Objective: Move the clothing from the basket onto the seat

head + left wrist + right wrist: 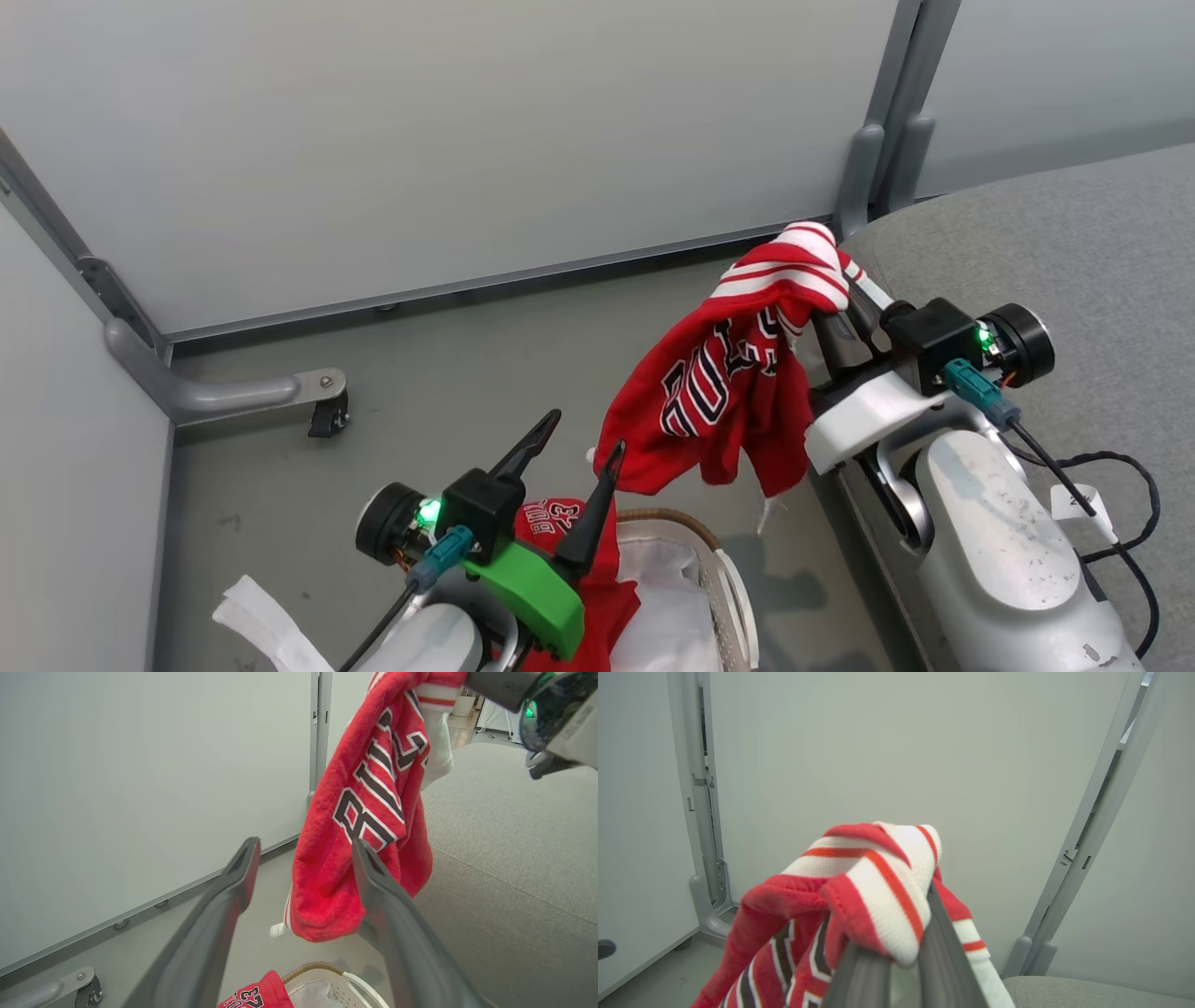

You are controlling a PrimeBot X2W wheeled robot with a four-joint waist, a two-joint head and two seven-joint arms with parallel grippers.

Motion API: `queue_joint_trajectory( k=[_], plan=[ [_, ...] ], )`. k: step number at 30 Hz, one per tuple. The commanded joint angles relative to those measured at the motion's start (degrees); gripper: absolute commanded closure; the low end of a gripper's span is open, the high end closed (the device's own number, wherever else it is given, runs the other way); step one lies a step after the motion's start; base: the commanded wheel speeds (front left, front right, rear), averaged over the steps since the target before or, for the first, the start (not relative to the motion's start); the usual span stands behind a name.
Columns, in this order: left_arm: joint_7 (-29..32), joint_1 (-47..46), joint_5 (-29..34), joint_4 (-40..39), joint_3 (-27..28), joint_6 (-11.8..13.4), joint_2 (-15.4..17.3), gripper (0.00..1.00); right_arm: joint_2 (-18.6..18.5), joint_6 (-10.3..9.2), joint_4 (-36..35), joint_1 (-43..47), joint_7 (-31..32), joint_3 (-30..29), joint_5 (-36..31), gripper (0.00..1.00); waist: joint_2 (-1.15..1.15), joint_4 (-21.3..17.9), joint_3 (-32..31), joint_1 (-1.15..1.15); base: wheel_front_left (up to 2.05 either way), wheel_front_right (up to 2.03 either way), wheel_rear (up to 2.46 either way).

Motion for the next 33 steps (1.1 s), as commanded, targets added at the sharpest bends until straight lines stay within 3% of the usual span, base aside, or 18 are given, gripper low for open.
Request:
queue_joint_trajectory(
  k=[1, 12, 25, 33],
  plan=[
    [0.0, 1.6, 1.4, 0.0, 0.9, -0.5, -0.2, 0.0, -0.2, -0.06, 0.0, 0.7, -0.1, -0.6, -0.4, 1.0, 0.0, -0.2, 0.1, 0.0, 0.0, 0.0, 0.0],
    [0.0, 5.7, 5.9, 0.3, 6.2, -2.7, -3.1, 0.0, -0.3, -0.06, 0.5, 0.6, -0.1, -3.1, -2.0, 1.0, 0.0, -3.6, 0.2, 0.0, 0.0, 0.0, 0.0],
    [0.0, 7.4, 9.7, -0.8, 10.7, -4.7, -5.9, 0.0, -0.2, -0.06, 0.9, 0.3, -0.1, -7.4, -6.0, 1.0, 0.0, -18.6, 3.1, 0.0, 0.0, 0.0, 0.0],
    [0.0, 5.9, 11.4, -0.4, 11.3, -5.7, -6.6, 0.0, -0.2, -0.06, 0.8, 0.5, -0.1, -10.1, -7.1, 1.0, 0.0, -23.0, 5.5, 0.0, 0.0, 0.0, 0.0]
  ],
)
